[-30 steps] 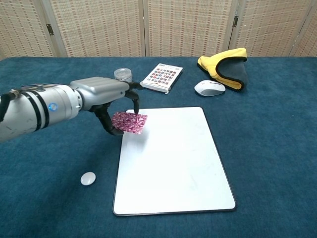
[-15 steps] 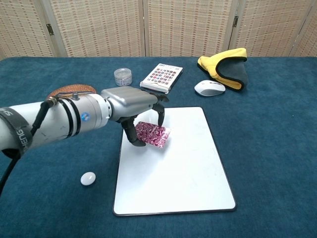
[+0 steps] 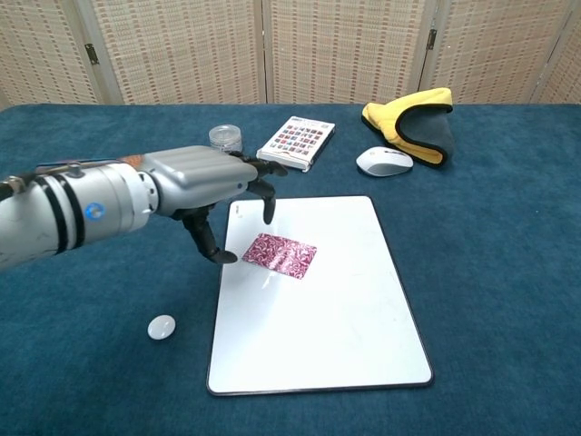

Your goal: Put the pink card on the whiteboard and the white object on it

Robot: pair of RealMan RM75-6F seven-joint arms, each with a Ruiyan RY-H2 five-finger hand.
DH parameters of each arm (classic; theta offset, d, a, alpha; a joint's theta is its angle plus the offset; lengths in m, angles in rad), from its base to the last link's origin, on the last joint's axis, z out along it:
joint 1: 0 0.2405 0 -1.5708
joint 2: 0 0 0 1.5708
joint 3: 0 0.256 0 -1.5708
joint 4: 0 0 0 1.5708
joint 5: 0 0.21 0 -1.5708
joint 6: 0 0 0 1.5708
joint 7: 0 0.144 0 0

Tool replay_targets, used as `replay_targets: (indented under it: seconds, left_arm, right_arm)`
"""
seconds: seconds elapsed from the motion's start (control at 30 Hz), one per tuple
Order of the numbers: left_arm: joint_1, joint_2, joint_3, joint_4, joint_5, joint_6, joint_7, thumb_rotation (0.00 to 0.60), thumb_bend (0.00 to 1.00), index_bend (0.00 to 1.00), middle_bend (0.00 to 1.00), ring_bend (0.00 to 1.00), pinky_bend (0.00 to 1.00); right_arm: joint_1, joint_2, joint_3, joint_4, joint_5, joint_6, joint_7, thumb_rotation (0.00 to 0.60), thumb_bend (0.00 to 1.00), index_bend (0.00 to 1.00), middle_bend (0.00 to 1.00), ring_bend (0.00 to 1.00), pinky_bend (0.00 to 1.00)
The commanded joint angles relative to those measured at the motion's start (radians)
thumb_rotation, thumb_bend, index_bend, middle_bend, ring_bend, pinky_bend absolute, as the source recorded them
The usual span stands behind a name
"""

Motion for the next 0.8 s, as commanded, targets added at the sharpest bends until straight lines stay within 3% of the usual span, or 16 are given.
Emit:
replay_targets:
  seconds: [0.03, 0.23, 0.47, 0.6, 0.8]
  left_arm:
    - [0.056, 0.063, 0.058, -0.051, 0.102, 0.050, -0.052, 0.600, 0.29, 0.38, 0.03, 0.00, 0.00]
    - [0.130, 0.114, 0.151, -0.077, 0.292, 0.120, -0.113, 0.600, 0.29, 0.38, 0.03, 0.00, 0.00]
    - [0.184, 0.127, 0.233, -0.061, 0.436, 0.145, -0.137, 0.600, 0.29, 0.40, 0.04, 0.00, 0.00]
    - [0.206, 0.116, 0.253, -0.043, 0.474, 0.142, -0.143, 0.600, 0.29, 0.41, 0.05, 0.00, 0.00]
    - [0.229, 0.086, 0.241, 0.007, 0.478, 0.126, -0.161, 0.600, 0.30, 0.41, 0.05, 0.00, 0.00]
  right_arm:
    - [0.001, 0.000, 0.000, 0.000, 0.000, -0.001, 0.000, 0.600, 0.33, 0.17, 0.15, 0.17, 0.12]
    - [0.008, -0.004, 0.001, -0.001, -0.004, -0.009, -0.005, 0.600, 0.33, 0.17, 0.15, 0.17, 0.12]
    - [0.014, -0.004, 0.004, -0.005, -0.005, -0.014, -0.008, 0.600, 0.33, 0.17, 0.15, 0.17, 0.12]
    - [0.015, -0.005, 0.002, -0.009, -0.010, -0.013, -0.012, 0.600, 0.33, 0.17, 0.15, 0.17, 0.12]
    - [0.012, -0.004, 0.000, -0.013, -0.013, -0.007, -0.014, 0.600, 0.33, 0.17, 0.15, 0.18, 0.12]
